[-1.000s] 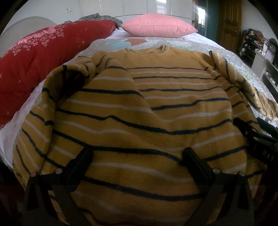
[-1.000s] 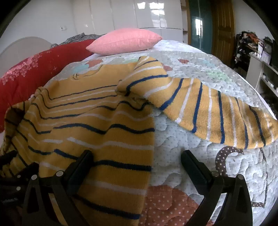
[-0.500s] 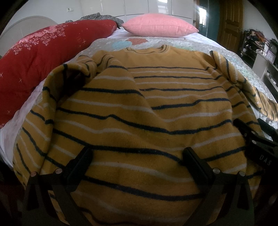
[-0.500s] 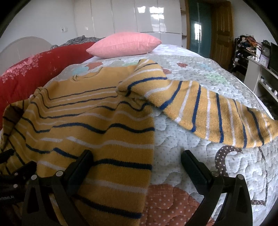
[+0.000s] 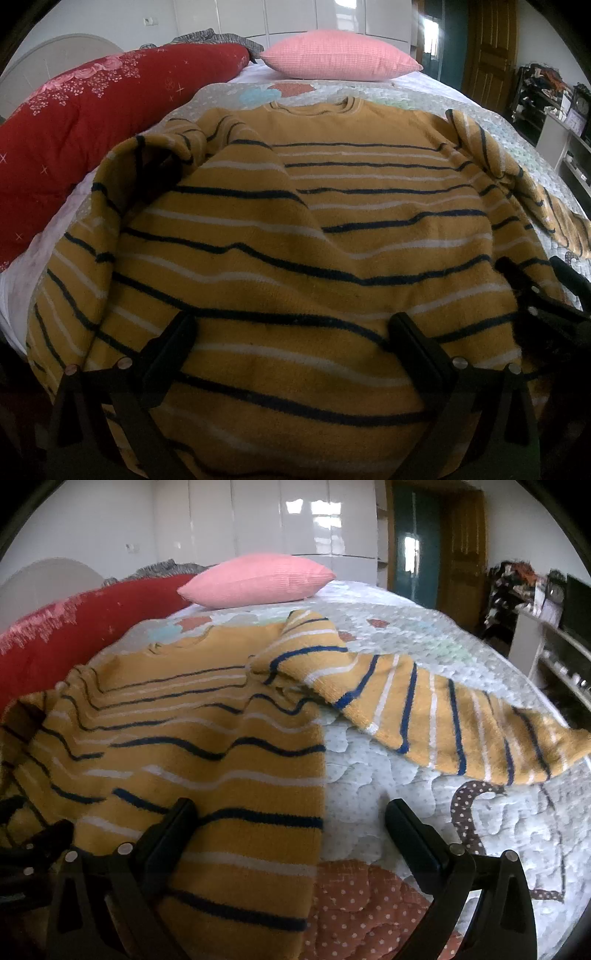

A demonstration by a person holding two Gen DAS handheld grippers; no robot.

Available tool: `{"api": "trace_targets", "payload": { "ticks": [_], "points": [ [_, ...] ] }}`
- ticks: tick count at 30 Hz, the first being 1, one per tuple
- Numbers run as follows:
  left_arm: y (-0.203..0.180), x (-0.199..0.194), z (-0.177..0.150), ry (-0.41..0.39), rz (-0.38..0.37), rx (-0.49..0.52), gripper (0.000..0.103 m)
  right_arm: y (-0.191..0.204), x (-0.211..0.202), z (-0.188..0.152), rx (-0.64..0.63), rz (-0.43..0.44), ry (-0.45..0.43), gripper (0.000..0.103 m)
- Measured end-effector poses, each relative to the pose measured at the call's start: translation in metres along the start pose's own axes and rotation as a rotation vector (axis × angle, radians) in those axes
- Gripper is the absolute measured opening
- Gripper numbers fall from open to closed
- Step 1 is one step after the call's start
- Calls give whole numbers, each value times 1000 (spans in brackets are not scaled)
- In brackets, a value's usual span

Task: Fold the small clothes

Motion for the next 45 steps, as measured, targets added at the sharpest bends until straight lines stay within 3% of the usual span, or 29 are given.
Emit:
{"api": "trace_targets", "payload": {
  "ticks": [9,15,20,21,23,25,26,27,33,38,42,45],
  "points": [
    [0,-5,0,-5,-12,16,103,-2,0,-1,-2,15,-30,103],
    [34,-21,29,-77,-74,-124,103,-3,-2,-3,-5,17,-43,103],
    [70,22,55,48,-134,-250,102,-3,-4,-4,-5,17,-53,103],
    [77,29,59,53,-129,-273,96,-3,-4,-3,-6,19,-54,103],
    [92,41,71,50,-118,-307,70,-3,-4,-3,-3,20,-54,103],
    [113,52,83,57,-86,-353,23,-2,-4,-3,-5,18,-55,103],
    [123,56,86,60,-73,-376,10,-2,-4,-3,-6,18,-55,103],
    [138,60,91,62,-36,-396,6,-2,-4,-3,-7,18,-55,103],
    [239,64,127,-21,267,-390,6,-2,-5,-3,-8,18,-57,103],
    [259,66,131,-12,263,-403,11,-2,-4,-3,-9,18,-56,103],
    [244,51,118,-13,201,-393,51,-2,-5,-3,-8,19,-57,103],
    [220,31,105,-21,118,-377,61,-2,-5,-3,-7,21,-60,103]
  ]
}}
Point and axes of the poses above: each gripper's, at about its wrist camera, not at the fingertips, and x roughly the way its jaws point, y to its left, z to its top, the point moved 10 cm from there along x, roughly the way its jaws point, and after that the axes turned 5 degrees about -y, right-handed, at the moved point
